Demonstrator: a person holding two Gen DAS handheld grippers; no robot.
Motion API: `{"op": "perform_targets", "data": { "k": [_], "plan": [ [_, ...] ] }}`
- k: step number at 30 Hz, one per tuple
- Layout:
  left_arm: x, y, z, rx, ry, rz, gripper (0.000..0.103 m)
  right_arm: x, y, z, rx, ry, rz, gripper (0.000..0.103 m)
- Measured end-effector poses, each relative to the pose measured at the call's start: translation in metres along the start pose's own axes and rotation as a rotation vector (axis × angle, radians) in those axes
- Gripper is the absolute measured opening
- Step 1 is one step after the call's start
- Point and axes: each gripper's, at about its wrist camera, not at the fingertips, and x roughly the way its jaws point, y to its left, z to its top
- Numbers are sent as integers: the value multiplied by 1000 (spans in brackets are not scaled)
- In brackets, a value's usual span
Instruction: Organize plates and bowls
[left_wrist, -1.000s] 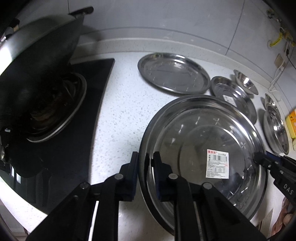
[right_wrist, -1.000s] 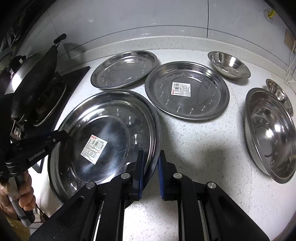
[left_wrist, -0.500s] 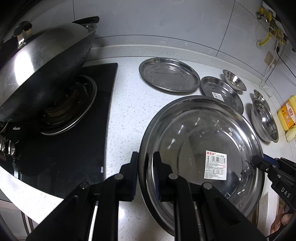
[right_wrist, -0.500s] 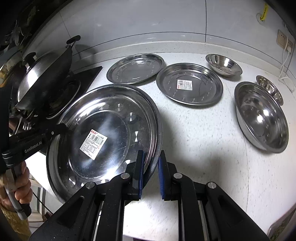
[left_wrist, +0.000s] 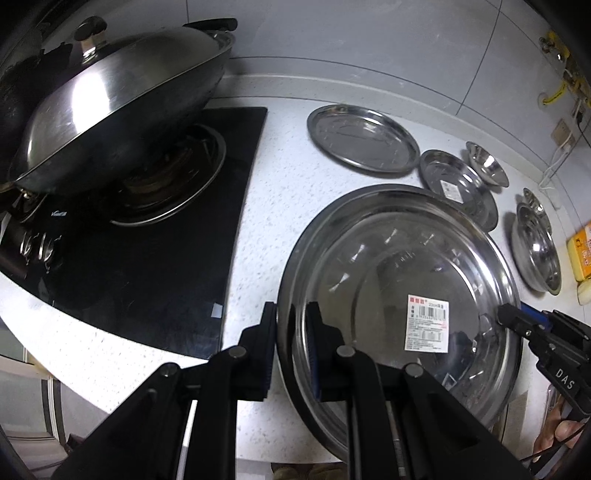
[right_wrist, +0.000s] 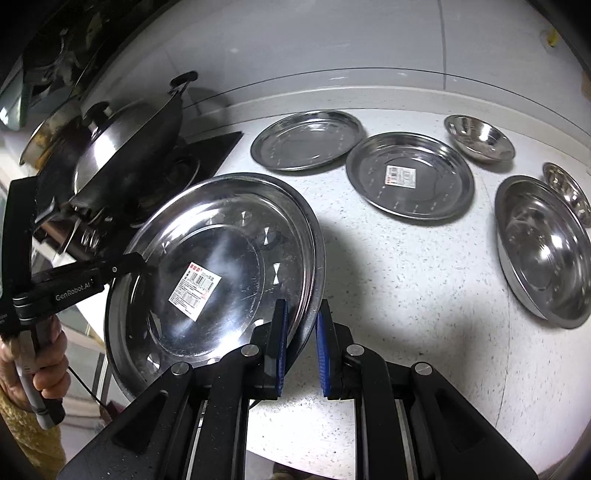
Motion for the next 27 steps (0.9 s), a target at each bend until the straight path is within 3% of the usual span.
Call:
{"op": "perform_targets", "data": {
  "k": [6, 16, 27],
  "plan": [
    [16, 9, -6, 9, 36, -31, 14, 14, 3, -7, -7, 43, -4, 14],
    [55, 12, -4, 113, 113, -107, 14, 39, 3, -12, 46, 85, -96, 13],
    [67, 18, -6, 148, 117, -116, 14, 57, 5, -10, 90, 138, -152, 13]
  ]
}}
